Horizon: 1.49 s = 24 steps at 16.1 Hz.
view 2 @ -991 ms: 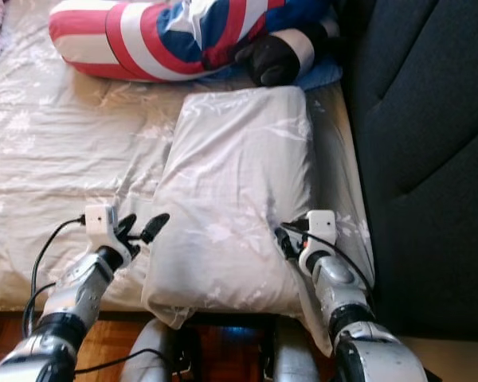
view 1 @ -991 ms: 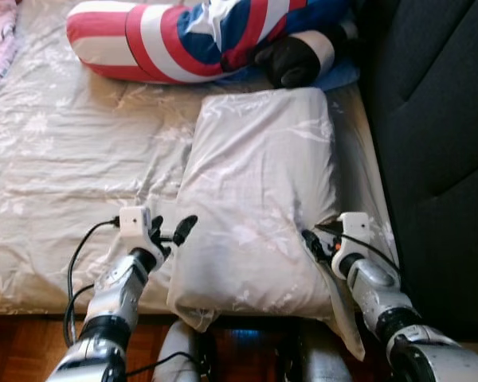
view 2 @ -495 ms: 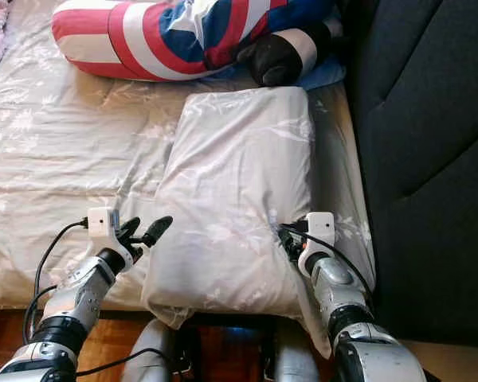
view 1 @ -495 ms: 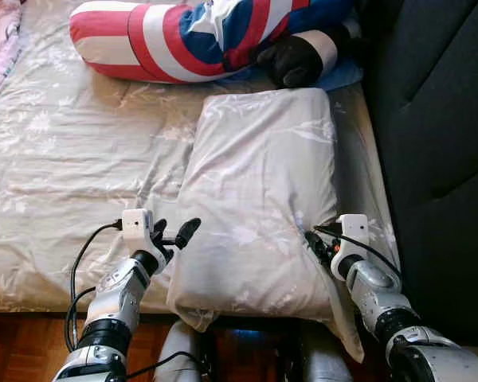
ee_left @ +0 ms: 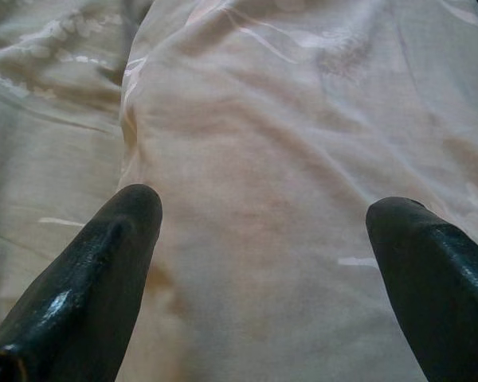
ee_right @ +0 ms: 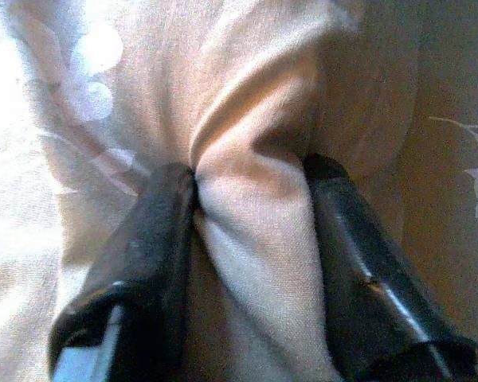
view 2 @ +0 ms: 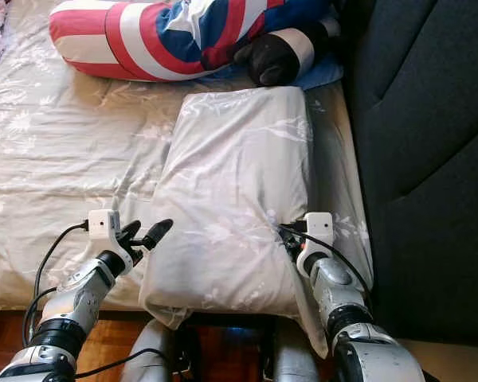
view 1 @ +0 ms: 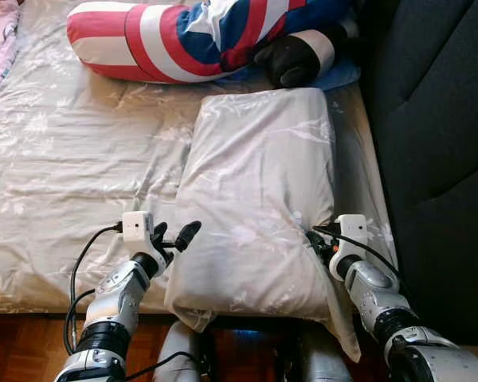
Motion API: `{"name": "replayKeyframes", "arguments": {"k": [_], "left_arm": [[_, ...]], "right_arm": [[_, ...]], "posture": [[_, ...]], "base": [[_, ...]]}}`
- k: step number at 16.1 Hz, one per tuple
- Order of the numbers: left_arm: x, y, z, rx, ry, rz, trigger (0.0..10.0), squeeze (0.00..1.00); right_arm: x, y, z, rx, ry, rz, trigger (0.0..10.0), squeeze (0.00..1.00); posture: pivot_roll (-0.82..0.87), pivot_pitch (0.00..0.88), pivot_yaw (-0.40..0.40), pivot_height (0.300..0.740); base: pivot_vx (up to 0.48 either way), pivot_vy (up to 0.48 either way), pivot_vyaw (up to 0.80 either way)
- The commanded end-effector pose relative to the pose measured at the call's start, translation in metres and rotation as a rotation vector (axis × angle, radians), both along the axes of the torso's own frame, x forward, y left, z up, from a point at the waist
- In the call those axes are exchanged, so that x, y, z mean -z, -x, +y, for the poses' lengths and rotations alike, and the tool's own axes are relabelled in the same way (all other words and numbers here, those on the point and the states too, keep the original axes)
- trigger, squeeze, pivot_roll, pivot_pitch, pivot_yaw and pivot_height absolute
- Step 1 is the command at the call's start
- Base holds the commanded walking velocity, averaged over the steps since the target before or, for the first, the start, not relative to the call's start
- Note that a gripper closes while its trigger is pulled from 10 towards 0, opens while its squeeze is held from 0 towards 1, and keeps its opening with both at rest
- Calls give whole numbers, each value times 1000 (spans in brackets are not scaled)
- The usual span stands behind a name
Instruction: Clean up the room
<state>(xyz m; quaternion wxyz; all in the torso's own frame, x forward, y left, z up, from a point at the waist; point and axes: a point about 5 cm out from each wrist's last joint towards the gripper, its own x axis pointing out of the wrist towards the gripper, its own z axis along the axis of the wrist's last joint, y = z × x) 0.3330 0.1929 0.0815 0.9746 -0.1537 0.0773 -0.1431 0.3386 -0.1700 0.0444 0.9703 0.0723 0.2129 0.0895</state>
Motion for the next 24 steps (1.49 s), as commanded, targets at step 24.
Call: {"name": "replayKeyframes", "arguments": {"k": [24], "left_arm": [[41, 2, 11, -182, 7, 289, 10000, 0]], "right_arm": [[18, 20, -4, -74, -64, 36, 0, 0]], "posture": [[-151, 407, -66, 656]], "base": [[0, 0, 0]]}}
